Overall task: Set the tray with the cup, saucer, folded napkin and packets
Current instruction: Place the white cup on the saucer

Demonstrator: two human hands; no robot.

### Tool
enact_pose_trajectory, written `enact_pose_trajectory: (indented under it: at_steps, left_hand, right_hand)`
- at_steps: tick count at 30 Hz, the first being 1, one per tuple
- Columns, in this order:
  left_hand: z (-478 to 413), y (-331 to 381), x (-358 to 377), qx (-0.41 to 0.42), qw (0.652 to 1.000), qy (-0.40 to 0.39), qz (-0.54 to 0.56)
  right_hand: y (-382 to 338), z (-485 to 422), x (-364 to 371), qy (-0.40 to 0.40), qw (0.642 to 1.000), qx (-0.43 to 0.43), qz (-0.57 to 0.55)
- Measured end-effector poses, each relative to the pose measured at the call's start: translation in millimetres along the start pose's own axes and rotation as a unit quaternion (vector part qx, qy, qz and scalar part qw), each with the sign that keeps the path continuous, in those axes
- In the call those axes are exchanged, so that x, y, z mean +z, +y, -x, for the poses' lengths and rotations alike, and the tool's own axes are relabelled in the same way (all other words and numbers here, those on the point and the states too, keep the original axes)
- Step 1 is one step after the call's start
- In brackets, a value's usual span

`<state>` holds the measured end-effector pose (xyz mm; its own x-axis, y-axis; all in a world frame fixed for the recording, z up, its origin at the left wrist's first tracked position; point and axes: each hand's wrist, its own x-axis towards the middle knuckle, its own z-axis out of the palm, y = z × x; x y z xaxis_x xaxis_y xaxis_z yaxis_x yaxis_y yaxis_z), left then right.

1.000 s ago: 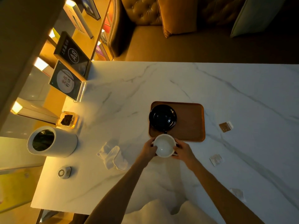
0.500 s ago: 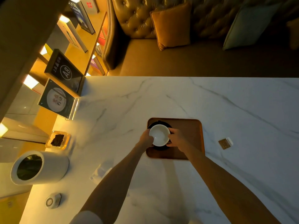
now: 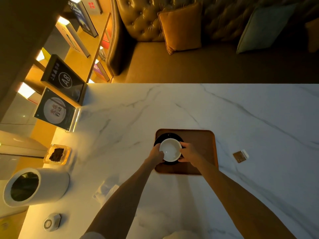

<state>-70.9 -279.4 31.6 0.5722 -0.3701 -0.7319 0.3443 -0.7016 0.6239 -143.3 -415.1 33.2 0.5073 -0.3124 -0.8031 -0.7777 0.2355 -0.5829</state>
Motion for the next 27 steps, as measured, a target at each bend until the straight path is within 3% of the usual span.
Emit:
enact_pose_trajectory:
  at_steps: [27]
  left_hand:
    - [-10,-1,3,-0.006,1.0,0.014,-0.005]
  right_hand:
    - [8,-14,-2,-0.007,1.0,-0.006,-0.023]
